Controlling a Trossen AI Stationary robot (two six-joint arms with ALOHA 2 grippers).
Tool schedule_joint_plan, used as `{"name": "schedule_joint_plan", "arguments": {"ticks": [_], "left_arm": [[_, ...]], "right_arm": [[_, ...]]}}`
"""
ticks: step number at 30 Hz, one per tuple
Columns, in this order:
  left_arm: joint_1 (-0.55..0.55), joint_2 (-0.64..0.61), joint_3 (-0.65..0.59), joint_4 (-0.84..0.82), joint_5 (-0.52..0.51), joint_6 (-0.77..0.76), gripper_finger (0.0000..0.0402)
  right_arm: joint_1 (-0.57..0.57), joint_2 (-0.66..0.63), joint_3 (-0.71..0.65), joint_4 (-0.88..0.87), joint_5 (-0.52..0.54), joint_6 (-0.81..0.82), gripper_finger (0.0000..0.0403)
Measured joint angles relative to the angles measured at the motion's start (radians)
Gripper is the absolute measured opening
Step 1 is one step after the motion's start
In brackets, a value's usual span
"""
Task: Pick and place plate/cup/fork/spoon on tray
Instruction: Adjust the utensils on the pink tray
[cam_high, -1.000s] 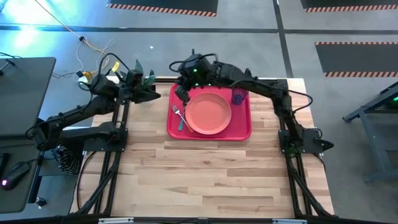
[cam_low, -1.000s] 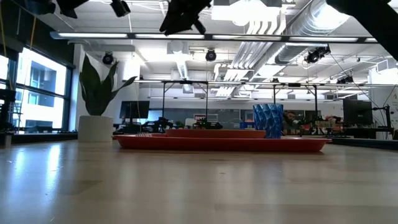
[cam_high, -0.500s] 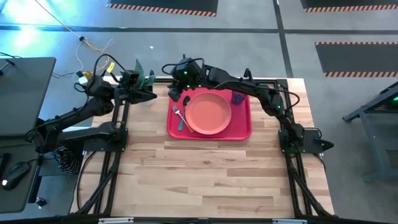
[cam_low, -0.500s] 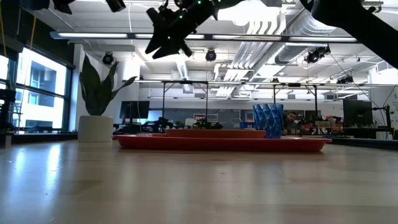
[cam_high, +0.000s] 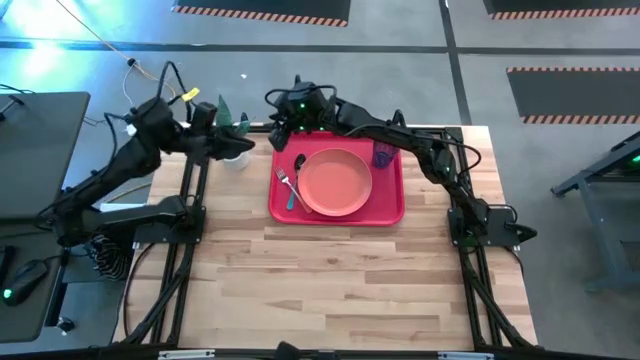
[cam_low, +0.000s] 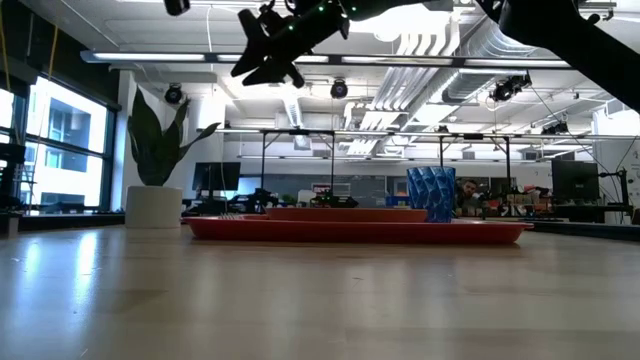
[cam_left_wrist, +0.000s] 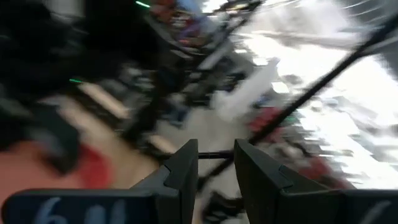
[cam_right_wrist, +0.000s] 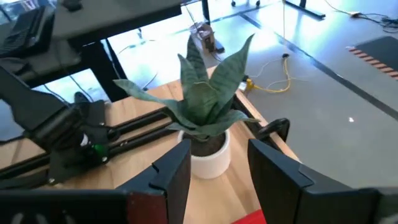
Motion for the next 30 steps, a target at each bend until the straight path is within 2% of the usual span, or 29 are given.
{"name": "schedule_joint_plan", "arguments": {"ticks": [6, 9, 13, 16, 24, 30], "left_arm": [[0.0, 0.0, 0.13, -0.362, -0.301, 0.29, 0.0094], [0.0, -0.002, 0.149, -0.428, -0.415, 0.333, 0.0094], [0.0, -0.004, 0.148, -0.475, -0.506, 0.354, 0.0094], [-0.001, 0.009, 0.148, -0.515, -0.535, 0.377, 0.0094], [-0.008, 0.078, 0.144, -0.702, -0.536, 0.372, 0.0094], [-0.064, 0.142, 0.053, -0.722, -0.558, 0.345, 0.0094]], "right_arm": [[0.001, 0.0, 0.0, -0.063, -0.023, 0.036, 0.0149], [0.006, 0.01, 0.0, -0.141, -0.014, 0.097, 0.0149], [0.018, 0.039, 0.0, -0.243, -0.011, 0.106, 0.0149], [0.031, 0.051, -0.001, -0.298, 0.003, 0.106, 0.0149], [0.01, 0.023, -0.001, -0.463, 0.153, 0.097, 0.0149], [-0.045, -0.051, 0.0, -0.488, 0.219, 0.097, 0.0149]]}}
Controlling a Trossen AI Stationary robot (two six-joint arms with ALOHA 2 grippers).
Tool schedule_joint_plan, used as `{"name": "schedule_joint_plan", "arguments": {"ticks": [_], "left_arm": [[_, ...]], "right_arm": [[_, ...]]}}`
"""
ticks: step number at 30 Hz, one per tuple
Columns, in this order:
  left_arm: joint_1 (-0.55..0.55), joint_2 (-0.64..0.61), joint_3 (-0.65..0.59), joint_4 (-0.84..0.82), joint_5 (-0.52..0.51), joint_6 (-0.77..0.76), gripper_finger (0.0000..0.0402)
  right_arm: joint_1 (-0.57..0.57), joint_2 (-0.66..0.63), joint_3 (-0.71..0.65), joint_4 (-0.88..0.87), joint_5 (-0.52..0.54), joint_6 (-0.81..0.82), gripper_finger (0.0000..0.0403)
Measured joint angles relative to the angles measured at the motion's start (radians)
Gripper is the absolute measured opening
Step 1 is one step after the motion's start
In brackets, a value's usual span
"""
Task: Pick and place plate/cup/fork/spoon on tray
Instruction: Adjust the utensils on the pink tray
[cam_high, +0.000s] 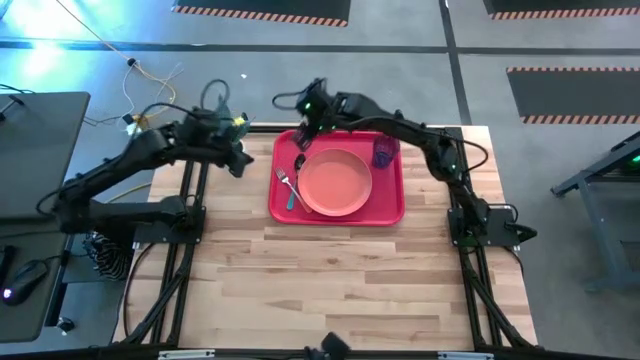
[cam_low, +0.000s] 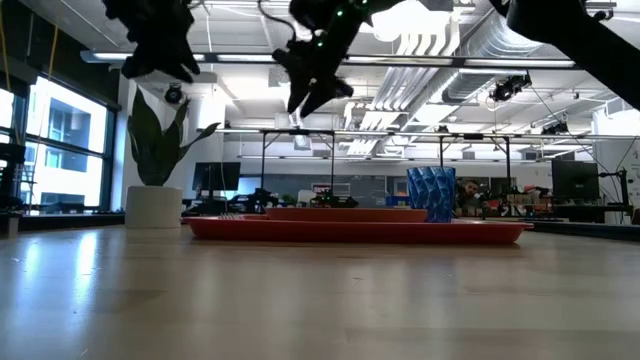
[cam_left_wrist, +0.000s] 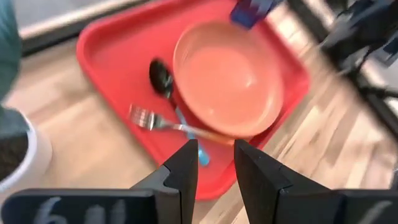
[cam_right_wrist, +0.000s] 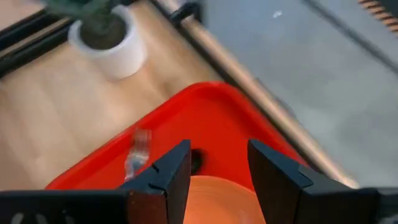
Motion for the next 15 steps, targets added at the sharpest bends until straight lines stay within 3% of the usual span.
{"name": "schedule_joint_plan", "arguments": {"ticks": [9, 15], "left_arm": [[-0.102, 0.121, -0.085, 0.04, -0.189, -0.015, 0.0094], [-0.128, 0.226, -0.097, 0.084, -0.205, -0.01, 0.0094]], "right_arm": [[-0.067, -0.109, 0.0, -0.002, 0.022, -0.003, 0.0149], [-0.081, -0.141, 0.0, -0.011, 0.026, -0.025, 0.0149]]}}
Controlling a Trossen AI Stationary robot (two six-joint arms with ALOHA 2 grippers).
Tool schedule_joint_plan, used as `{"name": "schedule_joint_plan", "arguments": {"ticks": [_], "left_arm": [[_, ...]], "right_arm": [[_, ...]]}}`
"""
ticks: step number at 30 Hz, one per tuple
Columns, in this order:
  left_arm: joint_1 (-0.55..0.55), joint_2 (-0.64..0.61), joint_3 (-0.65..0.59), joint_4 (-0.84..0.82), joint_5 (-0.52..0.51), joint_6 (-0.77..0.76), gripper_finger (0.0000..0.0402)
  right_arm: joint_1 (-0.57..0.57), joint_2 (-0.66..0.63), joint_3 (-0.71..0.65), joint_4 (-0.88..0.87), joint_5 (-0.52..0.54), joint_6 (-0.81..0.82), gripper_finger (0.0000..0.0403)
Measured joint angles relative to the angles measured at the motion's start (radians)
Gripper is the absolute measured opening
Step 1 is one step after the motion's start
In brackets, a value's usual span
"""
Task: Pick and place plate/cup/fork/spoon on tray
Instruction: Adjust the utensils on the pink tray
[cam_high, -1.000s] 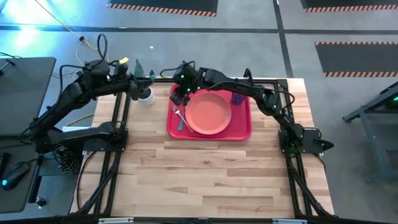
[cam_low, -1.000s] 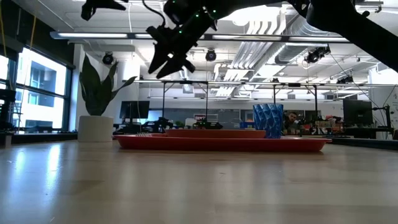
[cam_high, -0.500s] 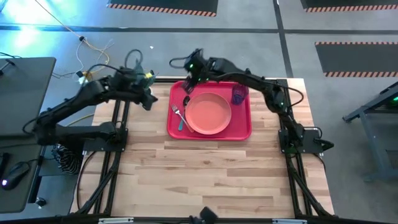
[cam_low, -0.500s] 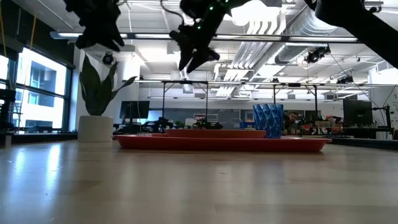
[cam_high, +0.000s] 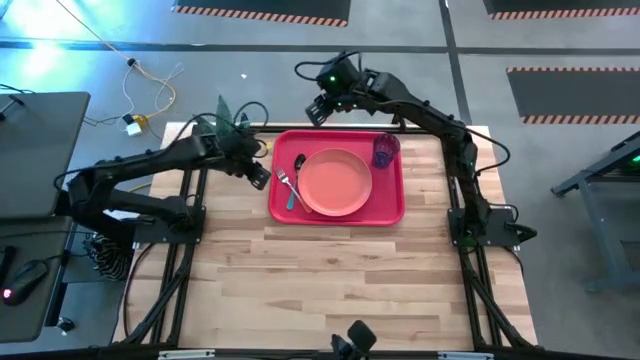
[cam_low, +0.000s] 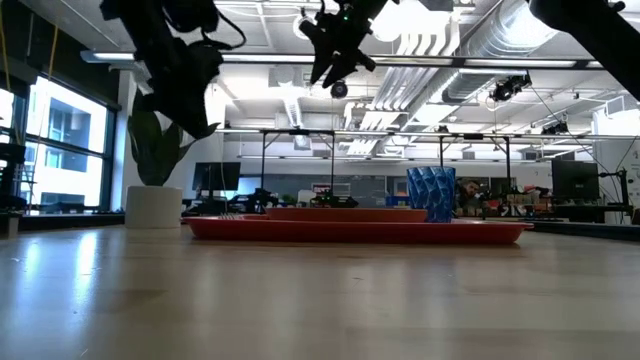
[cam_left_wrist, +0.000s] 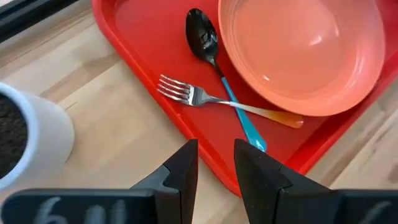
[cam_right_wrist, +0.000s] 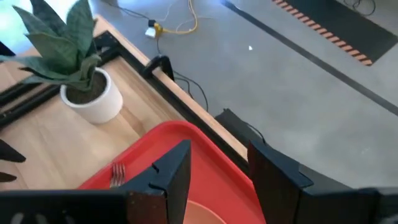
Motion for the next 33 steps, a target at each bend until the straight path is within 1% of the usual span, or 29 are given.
{"name": "schedule_joint_plan", "arguments": {"ticks": [6, 11, 18, 25, 33], "left_arm": [[0.001, 0.119, 0.0, 0.113, -0.007, 0.014, 0.0094], [0.003, 0.216, 0.001, 0.131, -0.007, 0.015, 0.0094], [-0.002, 0.343, 0.001, 0.158, -0.001, 0.057, 0.0094], [-0.001, 0.425, 0.001, 0.169, 0.024, 0.071, 0.0094], [-0.001, 0.469, 0.002, 0.23, 0.025, 0.085, 0.0094]], "right_arm": [[-0.011, -0.02, 0.0, -0.003, -0.001, -0.002, 0.0149], [-0.011, -0.026, -0.001, -0.015, -0.003, -0.002, 0.0149], [-0.011, -0.035, -0.001, -0.015, -0.003, -0.002, 0.0149], [-0.011, -0.035, -0.001, -0.015, -0.003, -0.003, 0.0149], [-0.011, -0.035, -0.001, -0.015, -0.003, -0.003, 0.0149]]}}
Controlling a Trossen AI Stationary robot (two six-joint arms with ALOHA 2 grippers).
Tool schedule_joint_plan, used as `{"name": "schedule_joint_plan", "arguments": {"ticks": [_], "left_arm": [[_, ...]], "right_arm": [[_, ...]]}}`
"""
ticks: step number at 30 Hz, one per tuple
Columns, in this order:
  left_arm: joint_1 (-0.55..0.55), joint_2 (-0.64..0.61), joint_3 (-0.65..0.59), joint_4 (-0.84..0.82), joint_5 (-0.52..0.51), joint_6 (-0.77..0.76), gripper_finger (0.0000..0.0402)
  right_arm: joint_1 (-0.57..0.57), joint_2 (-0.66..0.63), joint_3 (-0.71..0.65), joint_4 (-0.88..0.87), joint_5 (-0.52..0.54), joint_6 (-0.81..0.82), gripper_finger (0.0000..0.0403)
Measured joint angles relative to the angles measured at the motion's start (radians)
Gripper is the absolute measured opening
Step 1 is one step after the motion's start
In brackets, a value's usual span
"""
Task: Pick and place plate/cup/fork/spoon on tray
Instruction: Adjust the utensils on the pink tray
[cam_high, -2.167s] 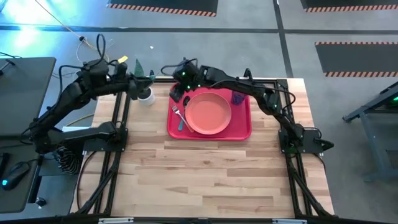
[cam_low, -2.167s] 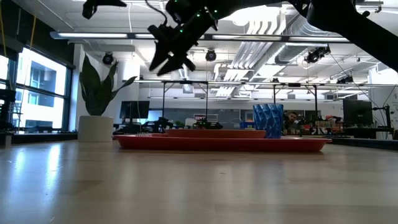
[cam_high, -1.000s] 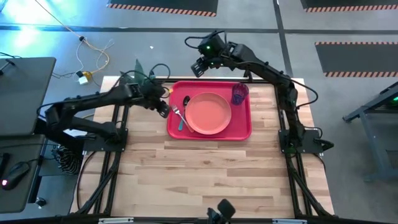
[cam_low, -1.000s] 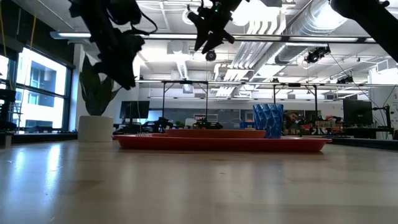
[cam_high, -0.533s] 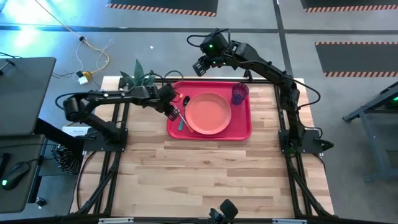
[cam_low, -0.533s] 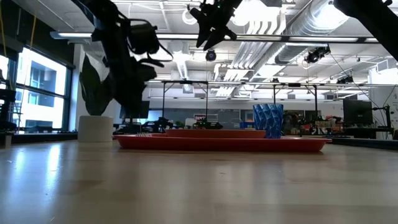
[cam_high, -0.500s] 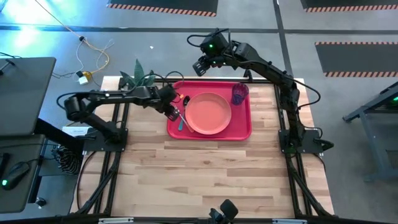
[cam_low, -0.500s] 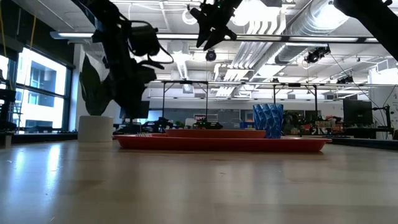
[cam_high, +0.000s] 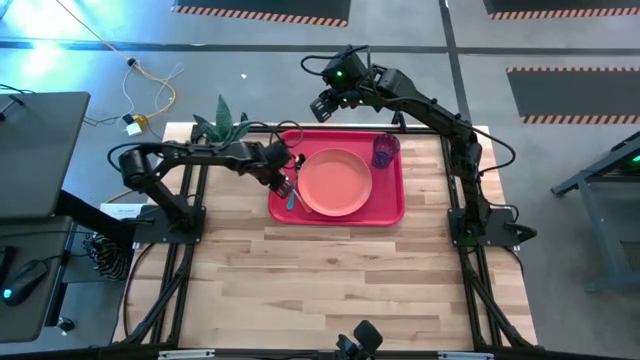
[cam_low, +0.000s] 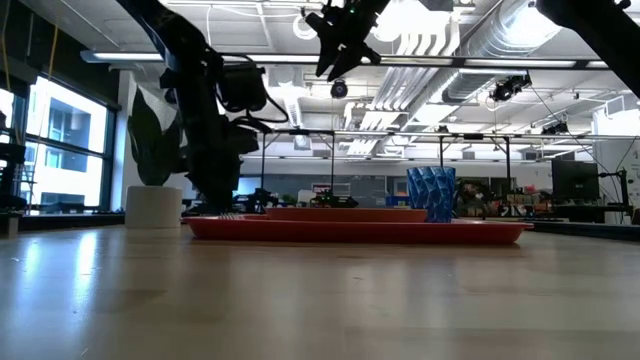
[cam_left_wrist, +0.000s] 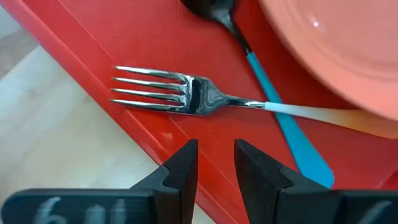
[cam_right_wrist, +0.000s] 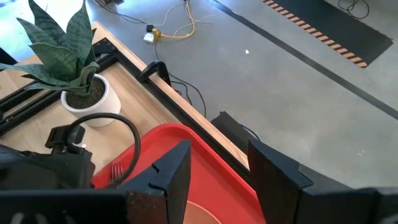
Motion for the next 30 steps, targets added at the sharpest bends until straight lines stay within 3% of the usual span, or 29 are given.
{"name": "schedule_joint_plan", "arguments": {"ticks": [30], "left_arm": [[-0.019, 0.085, 0.0, 0.056, 0.005, 0.039, 0.0094]], "right_arm": [[0.0, 0.0, 0.0, 0.0, 0.0, -0.002, 0.0149]]}}
